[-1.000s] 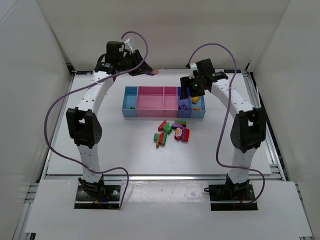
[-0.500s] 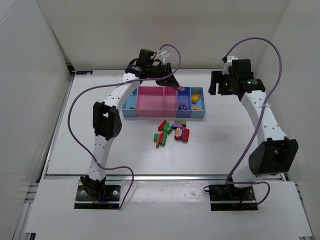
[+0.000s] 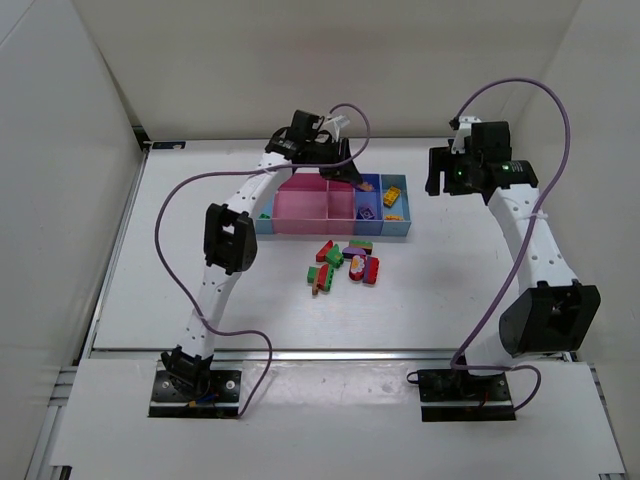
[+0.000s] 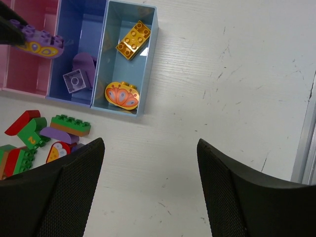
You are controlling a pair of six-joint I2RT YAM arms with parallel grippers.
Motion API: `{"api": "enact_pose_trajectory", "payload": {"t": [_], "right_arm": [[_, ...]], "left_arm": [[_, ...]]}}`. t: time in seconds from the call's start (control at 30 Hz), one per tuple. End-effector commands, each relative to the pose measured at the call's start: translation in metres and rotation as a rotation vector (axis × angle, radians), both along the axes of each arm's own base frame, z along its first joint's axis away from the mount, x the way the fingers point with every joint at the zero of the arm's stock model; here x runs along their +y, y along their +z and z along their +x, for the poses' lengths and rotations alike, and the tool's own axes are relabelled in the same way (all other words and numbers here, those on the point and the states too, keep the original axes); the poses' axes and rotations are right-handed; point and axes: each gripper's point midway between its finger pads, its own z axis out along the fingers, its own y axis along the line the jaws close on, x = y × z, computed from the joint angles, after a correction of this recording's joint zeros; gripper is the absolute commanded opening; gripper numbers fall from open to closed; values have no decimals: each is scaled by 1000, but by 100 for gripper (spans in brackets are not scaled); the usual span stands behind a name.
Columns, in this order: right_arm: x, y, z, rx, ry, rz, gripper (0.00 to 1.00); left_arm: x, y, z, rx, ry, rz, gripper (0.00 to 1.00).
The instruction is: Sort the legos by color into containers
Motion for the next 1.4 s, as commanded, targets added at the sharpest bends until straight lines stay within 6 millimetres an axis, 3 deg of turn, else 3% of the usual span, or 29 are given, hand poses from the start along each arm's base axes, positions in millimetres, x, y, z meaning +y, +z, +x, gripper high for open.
{"api": "enact_pose_trajectory", "payload": {"t": [0.0, 0.2, 0.33, 0.43, 0.57, 0.63, 0.67, 0.7, 0.83, 0.87, 1.0, 1.03, 1.07, 1.1, 1.13, 1.2, 1.23, 1.27, 1.3, 1.37], "right_arm": [[-3, 13, -8, -42, 16, -7, 79], [-2, 11, -11, -40, 22, -4, 79], [-1, 8, -12, -32, 28, 1, 79], [1, 7, -11, -31, 35, 4, 79], [6, 5, -11, -24, 55, 18, 79], [8, 3, -11, -23, 78, 24, 79], [11, 3, -12, -23, 94, 35, 78], [14, 3, -13, -24, 108, 37, 78], [25, -5, -18, -30, 169, 12, 76], [31, -7, -21, -47, 212, -15, 76], [66, -16, -36, -76, 389, -73, 77], [82, -19, -42, -79, 451, -80, 77], [86, -24, -46, -80, 483, -95, 77], [92, -24, -45, -96, 504, -96, 77], [99, -24, -48, -101, 530, -92, 77], [105, -28, -48, -102, 554, -89, 77], [107, -30, -48, -97, 557, -89, 77], [109, -32, -46, -92, 557, -89, 77], [110, -33, -45, -91, 559, -89, 77], [110, -35, -41, -88, 556, -92, 77]], "left_arm": [[-10, 22, 3, -99, -22, -24, 18], [-16, 18, 13, -162, -28, -40, 34], [-21, 14, 14, -171, -39, -49, 51], [-24, 16, 14, -174, -39, -56, 70], [-22, 24, 15, -204, -31, -50, 79], [-19, 29, 16, -230, -27, -42, 78], [-14, 50, 16, -269, -13, -49, 77], [-10, 52, 18, -283, 5, -38, 74], [15, 104, 16, -420, 79, -51, 65], [25, 123, 4, -451, 86, -50, 63], [57, 137, -27, -465, 120, 0, 55], [66, 112, -37, -433, 110, 43, 55], [77, 131, -50, -476, 120, 48, 55], [84, 130, -58, -491, 119, 70, 55], [92, 108, -68, -492, 86, 120, 55], [106, 113, -92, -510, 78, 166, 55], [114, 90, -103, -508, 39, 217, 56], [123, 91, -112, -516, 53, 253, 55], [130, 73, -121, -493, 41, 293, 55], [137, 66, -137, -504, 12, 335, 53]]}}
